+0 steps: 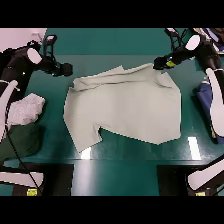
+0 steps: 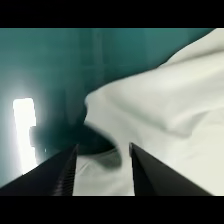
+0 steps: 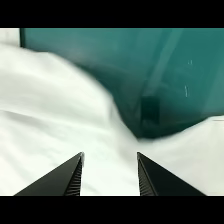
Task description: Fold the shirts.
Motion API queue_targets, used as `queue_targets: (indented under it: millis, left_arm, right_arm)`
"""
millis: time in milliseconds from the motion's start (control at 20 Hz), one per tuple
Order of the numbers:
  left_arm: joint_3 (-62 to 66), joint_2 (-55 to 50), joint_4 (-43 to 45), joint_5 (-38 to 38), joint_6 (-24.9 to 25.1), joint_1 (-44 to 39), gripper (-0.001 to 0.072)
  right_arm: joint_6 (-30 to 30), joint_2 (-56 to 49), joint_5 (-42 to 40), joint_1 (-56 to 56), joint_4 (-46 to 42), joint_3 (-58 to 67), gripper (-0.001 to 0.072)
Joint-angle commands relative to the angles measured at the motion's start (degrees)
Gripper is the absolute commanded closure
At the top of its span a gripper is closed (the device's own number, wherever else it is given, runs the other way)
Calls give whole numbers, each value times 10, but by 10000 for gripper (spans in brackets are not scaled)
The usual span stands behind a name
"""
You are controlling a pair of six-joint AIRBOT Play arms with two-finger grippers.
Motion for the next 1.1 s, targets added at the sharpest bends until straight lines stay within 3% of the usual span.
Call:
queue_targets:
  millis: [0, 100, 200, 400, 600, 750, 1050]
  left_arm:
    - [47, -3, 2, -174, 2, 50, 297]
    - [45, 11, 2, -279, 32, 87, 297]
    - [-11, 47, 0, -290, 35, 116, 297]
    - [-217, 148, -12, -236, 42, 125, 296]
    - [-384, 196, -103, -169, 82, 125, 296]
    - [-429, 195, -158, -107, 96, 125, 296]
    - [-438, 195, -185, -39, 92, 125, 297]
  right_arm:
    - [0, 24, 29, -18, 44, 0, 311]
    - [-12, 49, 84, -38, 80, 0, 311]
    - [-28, 69, 144, -55, 110, -1, 311]
    - [-46, 100, 226, -68, 129, -1, 311]
    - [-50, 163, 221, -68, 154, -92, 311]
    - [-50, 229, 188, -68, 156, -202, 311]
    - [-49, 349, 158, -68, 156, -350, 311]
